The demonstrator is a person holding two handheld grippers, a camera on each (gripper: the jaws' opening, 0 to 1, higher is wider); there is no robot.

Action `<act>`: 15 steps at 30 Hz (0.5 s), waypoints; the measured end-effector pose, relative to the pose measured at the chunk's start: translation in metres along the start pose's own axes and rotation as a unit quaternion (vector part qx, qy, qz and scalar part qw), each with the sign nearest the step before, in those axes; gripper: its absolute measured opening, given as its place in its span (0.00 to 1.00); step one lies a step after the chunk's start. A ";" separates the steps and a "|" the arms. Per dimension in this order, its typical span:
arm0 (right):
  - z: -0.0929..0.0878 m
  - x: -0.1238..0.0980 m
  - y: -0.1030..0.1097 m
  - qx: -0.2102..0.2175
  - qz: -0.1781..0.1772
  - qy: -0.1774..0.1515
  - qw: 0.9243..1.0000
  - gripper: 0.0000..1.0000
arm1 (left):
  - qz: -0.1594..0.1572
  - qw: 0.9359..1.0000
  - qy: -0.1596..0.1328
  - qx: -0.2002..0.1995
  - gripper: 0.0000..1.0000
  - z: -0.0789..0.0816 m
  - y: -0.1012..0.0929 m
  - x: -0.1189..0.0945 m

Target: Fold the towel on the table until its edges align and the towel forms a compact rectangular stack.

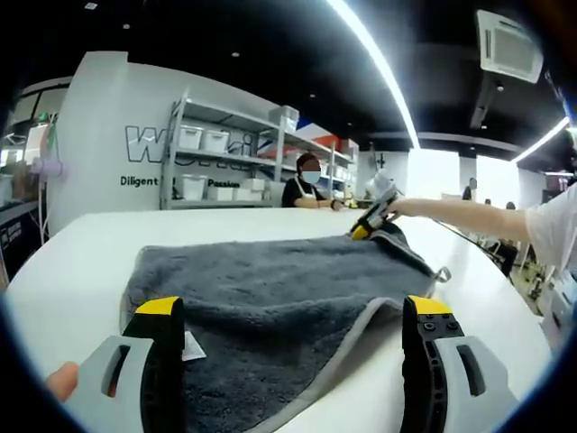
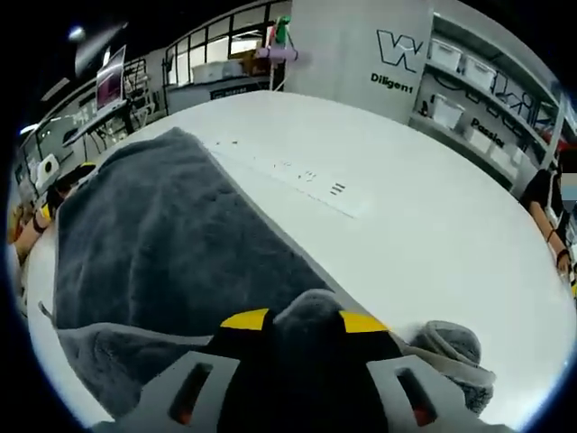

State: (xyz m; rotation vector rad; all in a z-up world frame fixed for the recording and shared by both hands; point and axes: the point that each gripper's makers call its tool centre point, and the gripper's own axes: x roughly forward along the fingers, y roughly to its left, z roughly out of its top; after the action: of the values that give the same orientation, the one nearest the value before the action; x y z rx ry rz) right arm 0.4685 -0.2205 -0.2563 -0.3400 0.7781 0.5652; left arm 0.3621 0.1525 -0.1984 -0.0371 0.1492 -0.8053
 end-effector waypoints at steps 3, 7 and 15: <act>0.004 0.002 -0.007 -0.003 0.000 -0.003 1.000 0.16 | -0.001 1.000 0.000 -0.001 0.99 0.000 0.000 0.000; 0.005 0.002 -0.014 -0.015 -0.006 -0.008 1.000 0.06 | 0.000 1.000 0.000 -0.002 0.99 0.000 0.000 0.000; 0.011 -0.003 -0.020 -0.028 -0.010 -0.012 0.999 0.03 | 0.000 1.000 -0.001 -0.004 0.99 0.000 0.000 -0.001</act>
State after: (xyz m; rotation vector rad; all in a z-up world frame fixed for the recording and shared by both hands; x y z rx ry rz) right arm 0.4842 -0.2323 -0.2451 -0.3923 0.7350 0.5715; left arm 0.3620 0.1532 -0.1981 -0.0466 0.1500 -0.8047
